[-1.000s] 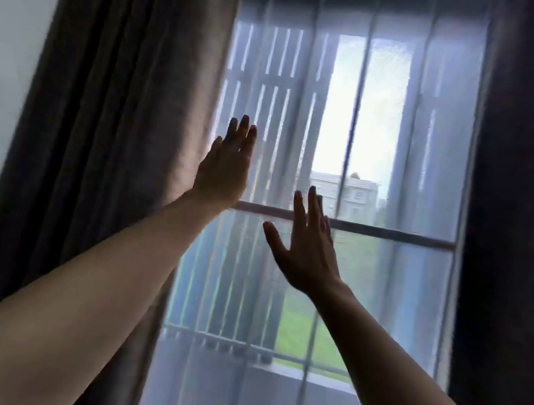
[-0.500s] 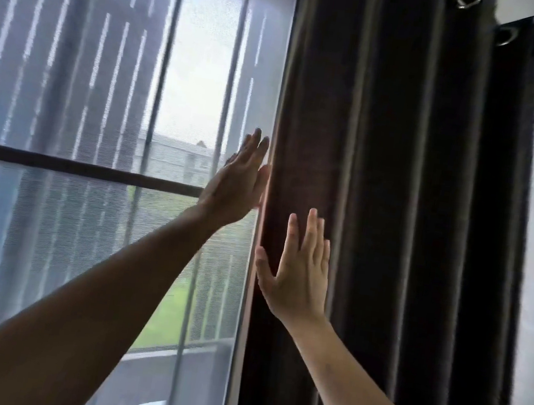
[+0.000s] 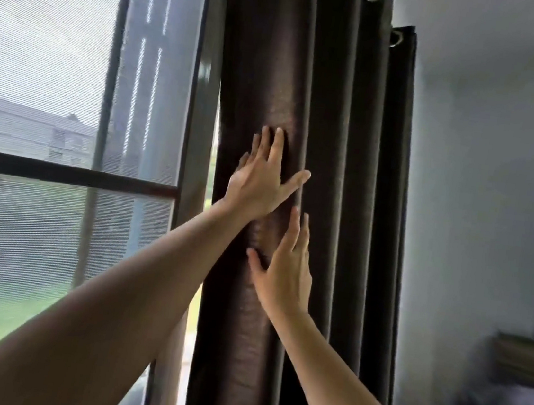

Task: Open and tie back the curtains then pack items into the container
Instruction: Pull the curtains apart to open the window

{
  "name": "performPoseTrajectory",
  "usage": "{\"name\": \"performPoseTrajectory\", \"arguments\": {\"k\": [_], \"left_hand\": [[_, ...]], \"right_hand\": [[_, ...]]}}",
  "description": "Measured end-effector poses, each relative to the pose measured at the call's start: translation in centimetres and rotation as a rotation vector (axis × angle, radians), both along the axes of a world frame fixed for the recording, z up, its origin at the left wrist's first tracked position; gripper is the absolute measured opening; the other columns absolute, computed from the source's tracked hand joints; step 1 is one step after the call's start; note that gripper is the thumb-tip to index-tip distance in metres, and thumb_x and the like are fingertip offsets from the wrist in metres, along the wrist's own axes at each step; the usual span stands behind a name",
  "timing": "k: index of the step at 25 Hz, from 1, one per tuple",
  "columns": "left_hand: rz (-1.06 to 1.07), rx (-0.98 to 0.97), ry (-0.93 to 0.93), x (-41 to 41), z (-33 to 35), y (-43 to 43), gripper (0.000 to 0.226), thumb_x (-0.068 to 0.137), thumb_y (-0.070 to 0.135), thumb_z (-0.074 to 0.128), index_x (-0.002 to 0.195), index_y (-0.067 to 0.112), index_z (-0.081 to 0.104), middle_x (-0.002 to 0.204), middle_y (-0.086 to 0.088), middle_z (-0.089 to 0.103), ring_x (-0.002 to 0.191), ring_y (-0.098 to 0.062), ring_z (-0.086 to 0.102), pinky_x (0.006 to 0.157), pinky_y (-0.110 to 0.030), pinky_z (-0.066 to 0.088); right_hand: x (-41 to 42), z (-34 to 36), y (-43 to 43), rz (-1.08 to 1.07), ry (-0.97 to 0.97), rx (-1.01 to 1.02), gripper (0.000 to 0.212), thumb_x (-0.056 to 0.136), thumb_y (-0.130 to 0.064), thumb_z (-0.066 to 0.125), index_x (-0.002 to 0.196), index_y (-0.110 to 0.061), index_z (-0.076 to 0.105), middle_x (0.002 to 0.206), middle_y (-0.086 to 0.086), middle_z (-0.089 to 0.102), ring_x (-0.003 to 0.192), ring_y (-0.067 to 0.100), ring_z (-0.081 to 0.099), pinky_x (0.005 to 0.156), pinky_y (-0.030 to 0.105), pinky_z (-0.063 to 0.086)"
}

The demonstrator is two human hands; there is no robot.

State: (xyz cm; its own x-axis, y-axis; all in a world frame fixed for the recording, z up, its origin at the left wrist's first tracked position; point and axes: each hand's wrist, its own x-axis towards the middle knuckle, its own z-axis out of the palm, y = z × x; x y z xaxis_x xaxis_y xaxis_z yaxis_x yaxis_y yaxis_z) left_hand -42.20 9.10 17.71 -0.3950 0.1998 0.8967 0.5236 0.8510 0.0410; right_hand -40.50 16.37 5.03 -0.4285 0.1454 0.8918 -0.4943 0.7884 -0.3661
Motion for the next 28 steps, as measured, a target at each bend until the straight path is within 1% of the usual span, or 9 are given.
{"name": "performPoseTrajectory", "arguments": {"k": [2, 5, 9, 11, 13, 14, 16, 23, 28], "left_hand": [[0.005, 0.013, -0.02, -2.3, 0.3, 1.6, 0.087, 0.09, 0.058, 0.04, 0.15, 0.012, -0.003, 0.159, -0.012, -0.004, 0.147, -0.028, -0.001, 0.117, -0.046, 0.013], [0.001, 0.007, 0.016, -5.7, 0.5, 4.2, 0.082, 0.092, 0.053, 0.038, 0.15, 0.013, -0.005, 0.159, -0.013, -0.005, 0.147, -0.03, -0.001, 0.117, -0.045, 0.011], [0.034, -0.031, 0.045, -10.8, 1.6, 7.8, 0.08, 0.094, 0.056, 0.03, 0.149, 0.014, -0.01, 0.158, -0.019, -0.008, 0.146, -0.033, -0.003, 0.117, -0.047, 0.005], [0.019, -0.029, 0.046, -13.2, 2.2, 9.7, 0.08, 0.093, 0.058, 0.028, 0.149, 0.014, -0.01, 0.157, -0.02, -0.009, 0.146, -0.034, -0.004, 0.117, -0.048, 0.006], [0.004, -0.033, 0.046, -15.5, 2.7, 11.3, 0.081, 0.093, 0.058, 0.028, 0.149, 0.015, -0.011, 0.157, -0.02, -0.01, 0.146, -0.034, -0.005, 0.117, -0.046, 0.007], [-0.003, -0.032, 0.048, -16.5, 2.9, 12.0, 0.081, 0.093, 0.059, 0.028, 0.149, 0.015, -0.011, 0.157, -0.02, -0.01, 0.146, -0.034, -0.006, 0.117, -0.045, 0.007], [-0.026, -0.026, 0.036, -18.9, 3.2, 13.9, 0.082, 0.093, 0.059, 0.029, 0.149, 0.016, -0.012, 0.157, -0.02, -0.012, 0.146, -0.033, -0.008, 0.117, -0.045, 0.007], [-0.153, -0.083, -0.064, -26.5, 4.2, 21.4, 0.083, 0.09, 0.064, 0.027, 0.149, 0.021, -0.014, 0.157, -0.014, -0.018, 0.146, -0.03, -0.01, 0.117, -0.044, 0.005], [-0.259, -0.068, -0.044, -31.3, 5.0, 27.3, 0.09, 0.088, 0.066, 0.033, 0.148, 0.02, -0.016, 0.156, -0.014, -0.019, 0.145, -0.03, -0.014, 0.117, -0.043, 0.004]], "right_hand": [[-1.4, 0.6, 1.4, 0.005, -0.01, -0.043, 0.089, 0.087, -0.034, 0.063, 0.149, -0.02, 0.0, 0.149, 0.006, 0.032, 0.119, 0.025, 0.055, 0.085, 0.037, 0.052], [-4.4, 1.0, 3.8, -0.105, 0.038, -0.032, 0.084, 0.088, -0.032, 0.062, 0.15, -0.016, 0.007, 0.141, 0.005, 0.044, 0.109, 0.026, 0.061, 0.08, 0.039, 0.052], [-10.2, 1.5, 7.7, -0.379, 0.128, -0.006, 0.093, 0.069, -0.044, 0.077, 0.141, -0.006, 0.033, 0.119, 0.014, 0.06, 0.1, 0.03, 0.062, 0.078, 0.042, 0.052], [-13.3, 1.9, 9.6, -0.467, 0.164, 0.008, 0.097, 0.064, -0.049, 0.079, 0.138, -0.003, 0.037, 0.126, 0.017, 0.056, 0.109, 0.032, 0.059, 0.091, 0.049, 0.047], [-15.9, 2.6, 11.2, -0.508, 0.221, 0.057, 0.1, 0.064, -0.049, 0.078, 0.14, -0.001, 0.034, 0.14, 0.021, 0.045, 0.126, 0.035, 0.048, 0.106, 0.054, 0.03], [-17.1, 2.8, 12.0, -0.526, 0.242, 0.078, 0.102, 0.064, -0.048, 0.078, 0.142, -0.001, 0.031, 0.144, 0.022, 0.04, 0.131, 0.035, 0.043, 0.108, 0.054, 0.022], [-19.7, 3.1, 13.8, -0.547, 0.246, 0.095, 0.104, 0.066, -0.049, 0.077, 0.143, 0.0, 0.028, 0.147, 0.023, 0.035, 0.136, 0.036, 0.036, 0.109, 0.053, 0.015], [-27.2, 3.5, 21.0, -0.638, 0.217, 0.065, 0.106, 0.064, -0.045, 0.079, 0.144, 0.0, 0.025, 0.147, 0.028, 0.031, 0.136, 0.04, 0.033, 0.11, 0.049, 0.015], [-32.5, 3.7, 27.1, -0.687, 0.224, 0.003, 0.109, 0.064, -0.045, 0.079, 0.145, -0.001, 0.021, 0.148, 0.026, 0.032, 0.135, 0.038, 0.036, 0.109, 0.052, 0.027]]}}
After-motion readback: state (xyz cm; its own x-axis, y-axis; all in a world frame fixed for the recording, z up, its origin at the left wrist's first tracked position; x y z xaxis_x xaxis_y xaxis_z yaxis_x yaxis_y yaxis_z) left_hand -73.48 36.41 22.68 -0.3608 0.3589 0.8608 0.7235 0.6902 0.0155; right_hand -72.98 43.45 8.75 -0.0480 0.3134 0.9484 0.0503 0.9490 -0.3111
